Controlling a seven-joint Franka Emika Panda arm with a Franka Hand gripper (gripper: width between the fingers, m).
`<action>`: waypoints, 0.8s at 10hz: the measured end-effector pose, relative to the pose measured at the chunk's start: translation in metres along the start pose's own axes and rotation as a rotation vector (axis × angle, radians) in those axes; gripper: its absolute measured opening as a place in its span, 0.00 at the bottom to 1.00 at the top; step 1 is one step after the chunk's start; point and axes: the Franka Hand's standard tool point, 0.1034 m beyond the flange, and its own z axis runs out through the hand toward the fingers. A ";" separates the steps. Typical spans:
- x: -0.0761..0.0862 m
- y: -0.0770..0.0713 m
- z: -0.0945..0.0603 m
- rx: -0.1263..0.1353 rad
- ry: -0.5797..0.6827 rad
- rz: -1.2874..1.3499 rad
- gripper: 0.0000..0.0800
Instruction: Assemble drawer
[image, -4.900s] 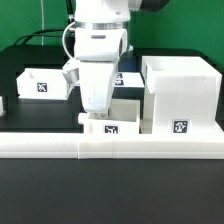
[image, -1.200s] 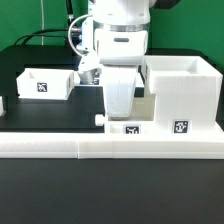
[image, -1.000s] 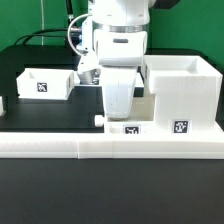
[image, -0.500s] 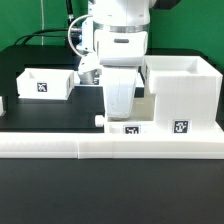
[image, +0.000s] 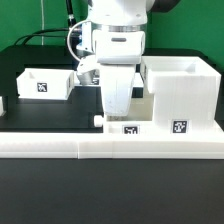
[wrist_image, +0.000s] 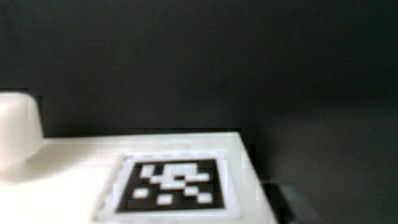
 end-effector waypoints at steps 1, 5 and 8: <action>0.000 0.000 0.000 0.000 0.000 0.001 0.34; 0.000 0.004 -0.026 0.022 -0.013 0.008 0.79; -0.017 0.005 -0.052 0.040 -0.030 -0.008 0.81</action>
Offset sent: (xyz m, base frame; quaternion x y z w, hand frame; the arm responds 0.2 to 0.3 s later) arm 0.0041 0.0029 0.0297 0.0267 -0.0119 0.0126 0.9995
